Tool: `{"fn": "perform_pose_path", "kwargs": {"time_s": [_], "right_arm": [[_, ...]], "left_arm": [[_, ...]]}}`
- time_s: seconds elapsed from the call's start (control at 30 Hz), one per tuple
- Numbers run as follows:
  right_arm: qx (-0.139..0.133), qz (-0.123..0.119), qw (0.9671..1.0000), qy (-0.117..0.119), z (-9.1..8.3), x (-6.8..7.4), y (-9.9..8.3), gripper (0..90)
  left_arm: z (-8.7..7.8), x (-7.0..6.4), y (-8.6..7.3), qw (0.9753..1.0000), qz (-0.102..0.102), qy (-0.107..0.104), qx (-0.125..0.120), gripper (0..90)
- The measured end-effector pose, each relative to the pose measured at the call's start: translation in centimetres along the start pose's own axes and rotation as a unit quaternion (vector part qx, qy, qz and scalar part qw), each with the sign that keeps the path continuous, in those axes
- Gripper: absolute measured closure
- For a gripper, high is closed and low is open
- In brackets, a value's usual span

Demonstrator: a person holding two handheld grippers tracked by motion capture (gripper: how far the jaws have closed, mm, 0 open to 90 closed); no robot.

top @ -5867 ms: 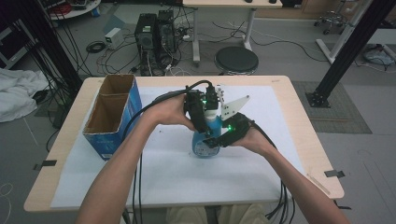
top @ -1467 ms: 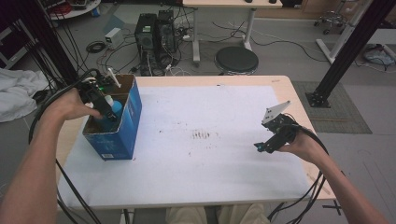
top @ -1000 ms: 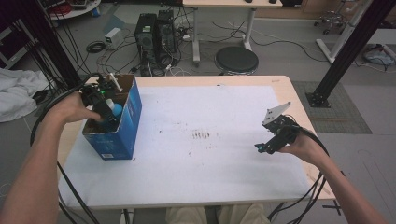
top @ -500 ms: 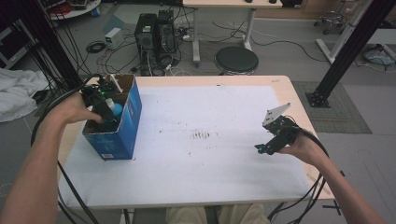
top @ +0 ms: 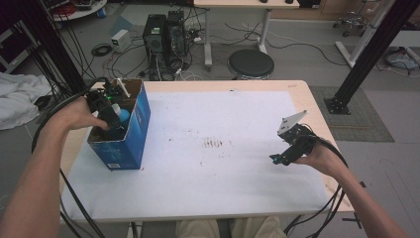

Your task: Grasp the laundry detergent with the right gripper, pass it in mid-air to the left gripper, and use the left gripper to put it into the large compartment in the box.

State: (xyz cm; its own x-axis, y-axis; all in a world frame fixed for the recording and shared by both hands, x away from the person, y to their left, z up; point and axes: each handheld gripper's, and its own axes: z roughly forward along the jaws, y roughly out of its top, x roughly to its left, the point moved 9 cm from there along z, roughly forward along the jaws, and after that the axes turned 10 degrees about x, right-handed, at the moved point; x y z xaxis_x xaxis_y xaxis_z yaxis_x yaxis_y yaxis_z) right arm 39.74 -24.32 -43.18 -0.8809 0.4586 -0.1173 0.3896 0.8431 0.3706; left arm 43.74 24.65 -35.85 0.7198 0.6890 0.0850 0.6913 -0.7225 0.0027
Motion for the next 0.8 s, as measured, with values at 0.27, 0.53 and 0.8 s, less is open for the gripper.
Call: {"fn": "perform_pose_path", "kwargs": {"time_s": [0.27,0.53,0.8], "right_arm": [[-0.003,0.000,1.0000,-0.001,0.0,0.0,0.0,12.4],[-0.001,0.002,1.0000,0.000,-0.1,0.0,-0.1,12.4],[-0.003,0.002,1.0000,-0.001,-0.2,0.0,-0.1,12.4]], "left_arm": [[-1.3,0.3,-0.1,1.0000,0.000,0.008,0.003,25.0],[-2.4,0.3,0.0,0.9999,0.002,0.015,0.004,24.9],[-4.8,-0.4,1.0,0.9995,0.013,0.027,-0.005,24.9]]}}
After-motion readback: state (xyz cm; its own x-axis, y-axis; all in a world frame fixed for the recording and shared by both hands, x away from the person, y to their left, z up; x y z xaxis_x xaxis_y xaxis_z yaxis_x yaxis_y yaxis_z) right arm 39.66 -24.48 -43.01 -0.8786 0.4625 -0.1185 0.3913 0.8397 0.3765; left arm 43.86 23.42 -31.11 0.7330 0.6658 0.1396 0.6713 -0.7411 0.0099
